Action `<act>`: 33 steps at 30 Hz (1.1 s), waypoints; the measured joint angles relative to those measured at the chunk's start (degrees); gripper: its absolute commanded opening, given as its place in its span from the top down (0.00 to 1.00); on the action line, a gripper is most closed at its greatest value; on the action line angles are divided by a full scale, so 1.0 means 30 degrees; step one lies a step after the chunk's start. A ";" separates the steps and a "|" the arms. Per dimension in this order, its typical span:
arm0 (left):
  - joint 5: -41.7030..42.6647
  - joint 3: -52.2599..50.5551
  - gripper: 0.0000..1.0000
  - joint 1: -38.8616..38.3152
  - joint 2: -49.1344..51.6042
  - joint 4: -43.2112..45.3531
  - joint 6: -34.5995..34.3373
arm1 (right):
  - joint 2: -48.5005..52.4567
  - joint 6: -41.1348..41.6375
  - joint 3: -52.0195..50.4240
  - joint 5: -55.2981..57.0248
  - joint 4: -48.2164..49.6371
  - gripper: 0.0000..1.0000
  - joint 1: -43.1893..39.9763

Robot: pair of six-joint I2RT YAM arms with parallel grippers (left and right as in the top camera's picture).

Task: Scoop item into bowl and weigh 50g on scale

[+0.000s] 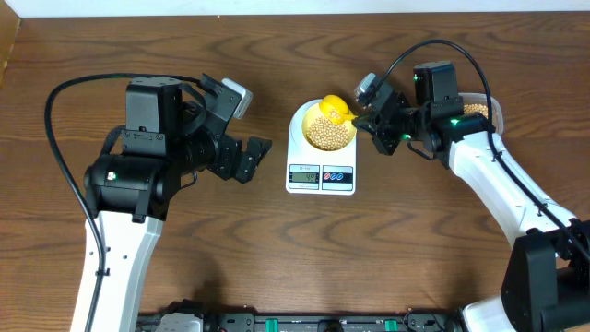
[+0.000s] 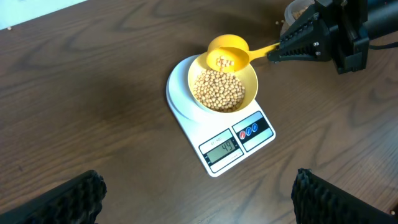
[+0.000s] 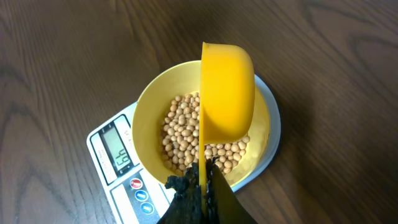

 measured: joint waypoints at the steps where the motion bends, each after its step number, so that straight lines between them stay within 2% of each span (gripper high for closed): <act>1: 0.0000 0.0000 0.02 0.0000 0.0000 0.0000 0.0000 | 0.0000 0.0000 0.0000 0.0000 -0.0015 0.99 0.0000; 5: 0.0000 0.0000 0.02 0.0000 0.0000 0.0000 0.0000 | 0.0000 0.0313 -0.0007 0.0000 0.0036 0.99 0.0007; 11: 0.0000 0.0000 0.02 0.0000 0.0000 0.0000 0.0000 | 0.0000 0.3330 -0.0007 0.0000 0.0226 0.99 0.0036; 16: 0.0000 0.0000 0.02 0.0000 0.0000 0.0000 -0.0007 | 0.0000 0.4699 0.0000 0.0000 0.0335 0.99 0.0036; 33: 0.0000 0.0000 0.03 0.0000 0.0000 0.0000 -0.0007 | 0.0000 0.5195 0.0000 0.0007 0.0721 0.99 0.0036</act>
